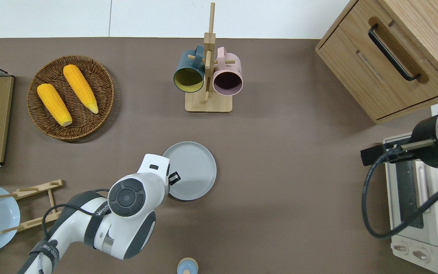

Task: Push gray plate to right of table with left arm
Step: 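Push the gray plate with the left gripper toward the toaster oven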

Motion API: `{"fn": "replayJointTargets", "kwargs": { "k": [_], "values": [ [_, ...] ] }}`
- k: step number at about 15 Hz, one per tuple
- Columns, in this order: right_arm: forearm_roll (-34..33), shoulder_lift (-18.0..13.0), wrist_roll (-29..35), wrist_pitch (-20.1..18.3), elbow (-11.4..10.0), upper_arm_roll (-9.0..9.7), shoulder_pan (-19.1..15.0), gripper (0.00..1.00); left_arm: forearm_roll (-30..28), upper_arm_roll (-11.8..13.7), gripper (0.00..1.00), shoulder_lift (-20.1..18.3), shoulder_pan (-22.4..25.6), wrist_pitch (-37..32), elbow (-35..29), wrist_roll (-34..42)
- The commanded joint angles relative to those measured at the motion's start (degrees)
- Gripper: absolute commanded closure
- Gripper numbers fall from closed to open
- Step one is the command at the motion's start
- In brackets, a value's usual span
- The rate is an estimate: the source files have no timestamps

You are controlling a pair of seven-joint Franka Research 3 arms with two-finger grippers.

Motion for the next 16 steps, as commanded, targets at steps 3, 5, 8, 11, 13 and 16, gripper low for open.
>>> {"fn": "replayJointTargets", "kwargs": {
  "k": [3, 5, 8, 11, 13, 16],
  "values": [
    [0.33, -0.17, 0.75, -0.89, 0.50, 0.96, -1.13, 0.017, 0.55, 0.01, 1.00, 7.21, -8.79, -4.99, 7.82, -12.29],
    [0.25, -0.17, 0.75, -0.89, 0.50, 0.96, -1.13, 0.017, 0.55, 0.01, 1.00, 8.18, -10.90, -5.27, 9.59, -15.54],
    [0.33, -0.17, 0.75, -0.89, 0.50, 0.96, -1.13, 0.017, 0.55, 0.01, 1.00, 11.25, -14.16, -5.36, 13.27, -20.65],
    [0.33, -0.17, 0.75, -0.89, 0.50, 0.88, -1.13, 0.017, 0.55, 0.01, 1.00, 14.24, -16.27, -8.77, 18.10, -24.52],
    [0.25, -0.17, 0.75, -0.89, 0.50, 0.96, -1.13, 0.017, 0.99, 0.10, 1.00, 15.65, -17.94, -10.02, 20.31, -26.28],
    [0.33, -0.17, 0.75, -0.89, 0.50, 0.96, -1.13, 0.017, 2.66, 0.01, 1.00, 16.09, -17.95, -10.02, 20.58, -27.87]
  ]
}}
